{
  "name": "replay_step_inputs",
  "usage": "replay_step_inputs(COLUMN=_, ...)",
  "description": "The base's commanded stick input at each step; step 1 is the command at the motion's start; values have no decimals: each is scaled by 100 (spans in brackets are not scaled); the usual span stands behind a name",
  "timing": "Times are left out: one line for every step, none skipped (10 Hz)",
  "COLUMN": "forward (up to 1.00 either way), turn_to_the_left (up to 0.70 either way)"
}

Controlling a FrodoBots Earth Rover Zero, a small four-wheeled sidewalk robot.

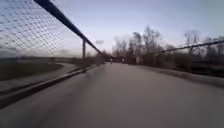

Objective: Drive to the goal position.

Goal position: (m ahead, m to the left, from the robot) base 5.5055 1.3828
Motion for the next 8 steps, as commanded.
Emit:
replay_step_inputs(forward=100, turn_to_the_left=0)
replay_step_inputs(forward=100, turn_to_the_left=0)
replay_step_inputs(forward=100, turn_to_the_left=0)
replay_step_inputs(forward=100, turn_to_the_left=0)
replay_step_inputs(forward=100, turn_to_the_left=0)
replay_step_inputs(forward=100, turn_to_the_left=0)
replay_step_inputs(forward=100, turn_to_the_left=0)
replay_step_inputs(forward=100, turn_to_the_left=0)
